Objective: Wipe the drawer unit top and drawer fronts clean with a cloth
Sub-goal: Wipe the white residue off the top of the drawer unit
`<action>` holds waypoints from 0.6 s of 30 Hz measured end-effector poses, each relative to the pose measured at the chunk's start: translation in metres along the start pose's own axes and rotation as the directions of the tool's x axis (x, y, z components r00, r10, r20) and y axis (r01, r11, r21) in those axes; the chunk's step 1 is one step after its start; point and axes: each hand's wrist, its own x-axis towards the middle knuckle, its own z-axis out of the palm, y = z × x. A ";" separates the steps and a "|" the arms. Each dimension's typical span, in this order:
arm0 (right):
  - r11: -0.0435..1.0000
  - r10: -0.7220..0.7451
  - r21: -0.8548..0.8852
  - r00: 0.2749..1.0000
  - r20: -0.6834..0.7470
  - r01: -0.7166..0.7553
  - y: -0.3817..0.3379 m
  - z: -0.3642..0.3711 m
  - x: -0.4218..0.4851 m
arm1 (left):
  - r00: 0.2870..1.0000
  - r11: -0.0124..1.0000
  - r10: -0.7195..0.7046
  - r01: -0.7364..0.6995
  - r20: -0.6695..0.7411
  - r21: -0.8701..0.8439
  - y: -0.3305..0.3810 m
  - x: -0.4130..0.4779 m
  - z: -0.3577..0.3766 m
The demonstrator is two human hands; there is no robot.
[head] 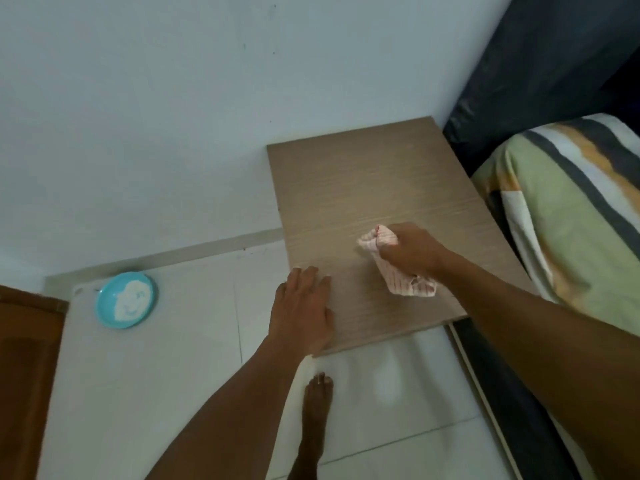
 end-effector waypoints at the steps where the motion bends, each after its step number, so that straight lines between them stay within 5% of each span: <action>1: 0.998 -0.049 -0.045 0.995 -0.085 0.046 -0.004 -0.007 0.016 | 1.000 1.000 0.022 -0.022 0.012 0.012 -0.001 0.012 -0.003; 4: 0.983 -0.142 -0.140 0.973 -0.182 0.117 -0.006 -0.018 0.062 | 0.996 0.996 0.079 -0.081 0.044 0.045 -0.007 0.041 -0.008; 10: 0.949 -0.121 -0.282 0.988 0.091 0.142 0.016 0.017 0.089 | 0.992 0.990 0.096 -0.103 0.078 0.098 -0.017 0.062 0.002; 18: 0.920 -0.070 -0.383 0.997 0.042 0.080 0.040 0.049 0.020 | 0.995 0.990 0.041 -0.053 0.089 0.131 -0.005 0.027 0.019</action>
